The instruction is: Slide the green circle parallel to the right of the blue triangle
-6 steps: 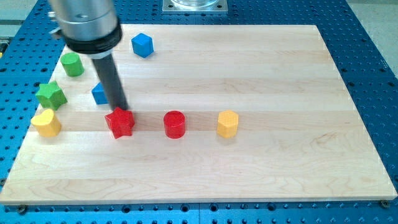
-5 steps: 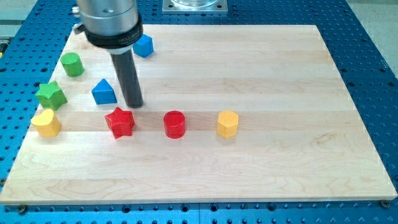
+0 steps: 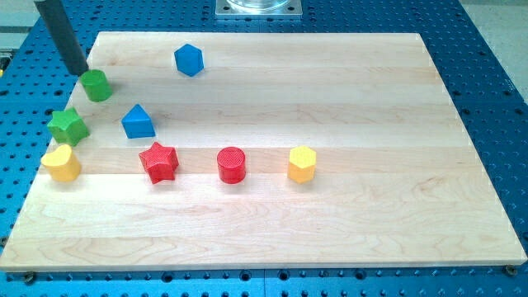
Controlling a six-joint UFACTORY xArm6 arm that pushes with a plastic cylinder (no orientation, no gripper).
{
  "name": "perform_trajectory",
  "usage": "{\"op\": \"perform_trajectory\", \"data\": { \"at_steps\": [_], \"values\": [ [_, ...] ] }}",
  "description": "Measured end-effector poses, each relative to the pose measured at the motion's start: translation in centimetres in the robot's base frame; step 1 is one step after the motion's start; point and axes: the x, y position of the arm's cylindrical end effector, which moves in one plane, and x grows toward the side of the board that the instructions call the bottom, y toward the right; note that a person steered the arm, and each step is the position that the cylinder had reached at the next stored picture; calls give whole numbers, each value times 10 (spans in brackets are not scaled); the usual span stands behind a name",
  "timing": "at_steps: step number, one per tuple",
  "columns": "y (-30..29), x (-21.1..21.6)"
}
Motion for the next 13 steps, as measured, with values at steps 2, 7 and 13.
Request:
{"op": "perform_trajectory", "data": {
  "at_steps": [2, 7, 13],
  "values": [
    [109, 39],
    [200, 76],
    [281, 113]
  ]
}}
